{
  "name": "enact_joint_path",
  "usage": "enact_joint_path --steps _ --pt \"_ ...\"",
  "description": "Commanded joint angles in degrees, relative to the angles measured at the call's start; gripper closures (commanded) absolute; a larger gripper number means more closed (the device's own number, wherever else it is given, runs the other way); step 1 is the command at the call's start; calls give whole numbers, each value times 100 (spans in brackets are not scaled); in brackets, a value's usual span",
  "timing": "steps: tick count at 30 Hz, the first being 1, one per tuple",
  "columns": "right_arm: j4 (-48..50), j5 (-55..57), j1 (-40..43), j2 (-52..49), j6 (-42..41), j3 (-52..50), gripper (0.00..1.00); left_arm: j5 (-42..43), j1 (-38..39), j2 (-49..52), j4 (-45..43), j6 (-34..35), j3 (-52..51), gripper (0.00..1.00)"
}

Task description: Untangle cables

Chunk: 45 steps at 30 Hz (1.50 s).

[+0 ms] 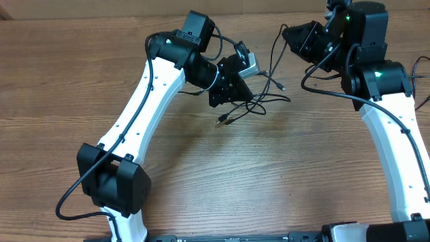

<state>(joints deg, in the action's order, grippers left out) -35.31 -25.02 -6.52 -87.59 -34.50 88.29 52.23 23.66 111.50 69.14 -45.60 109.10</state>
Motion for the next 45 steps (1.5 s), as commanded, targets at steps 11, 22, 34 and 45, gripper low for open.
enact_joint_path --steps 11,22,34,45 --pt "-96 474 -11 162 295 177 96 76 37 50 330 -46 -28 96" --pt "-297 3348 -11 162 505 177 96 44 35 46 1718 -1060 -28 96" --pt "-111 4518 -9 162 501 177 96 -1016 35 46 2044 -1056 -28 96" --pt "-68 4942 179 162 503 177 96 -1735 35 46 2063 -815 -28 96"
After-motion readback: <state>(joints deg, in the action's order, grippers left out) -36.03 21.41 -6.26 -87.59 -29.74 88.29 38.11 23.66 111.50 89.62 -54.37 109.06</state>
